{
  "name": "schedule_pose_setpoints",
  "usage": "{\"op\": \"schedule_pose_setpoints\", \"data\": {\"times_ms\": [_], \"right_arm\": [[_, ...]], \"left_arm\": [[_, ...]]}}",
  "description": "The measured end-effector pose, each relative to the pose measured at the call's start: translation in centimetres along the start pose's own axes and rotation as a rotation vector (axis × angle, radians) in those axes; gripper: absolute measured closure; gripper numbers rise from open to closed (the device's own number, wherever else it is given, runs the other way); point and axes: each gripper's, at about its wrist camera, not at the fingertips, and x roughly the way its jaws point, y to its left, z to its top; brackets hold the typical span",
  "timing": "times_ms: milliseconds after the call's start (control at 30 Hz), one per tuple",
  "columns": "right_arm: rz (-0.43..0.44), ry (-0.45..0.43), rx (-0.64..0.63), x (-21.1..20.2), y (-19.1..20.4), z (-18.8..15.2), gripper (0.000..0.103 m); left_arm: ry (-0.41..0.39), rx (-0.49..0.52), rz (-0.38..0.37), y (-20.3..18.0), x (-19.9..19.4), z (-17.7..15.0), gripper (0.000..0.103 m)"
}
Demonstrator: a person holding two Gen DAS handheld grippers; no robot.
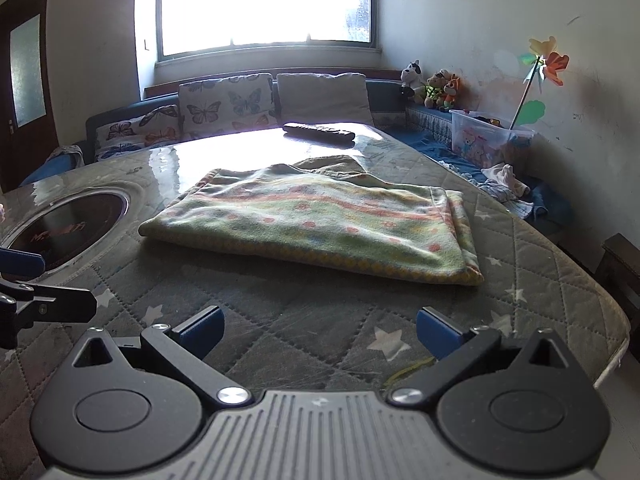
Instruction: Fold clothes
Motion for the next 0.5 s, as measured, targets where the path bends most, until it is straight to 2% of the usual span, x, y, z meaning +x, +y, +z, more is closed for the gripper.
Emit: {"op": "schedule_pose_setpoints", "data": {"times_ms": [500], "right_arm": [[-0.009,-0.001,0.014,-0.62,0.32,-0.46,0.0]], "left_arm": [[-0.001,0.013,0.003,-0.46,-0.37,-0.42,0.0]]}}
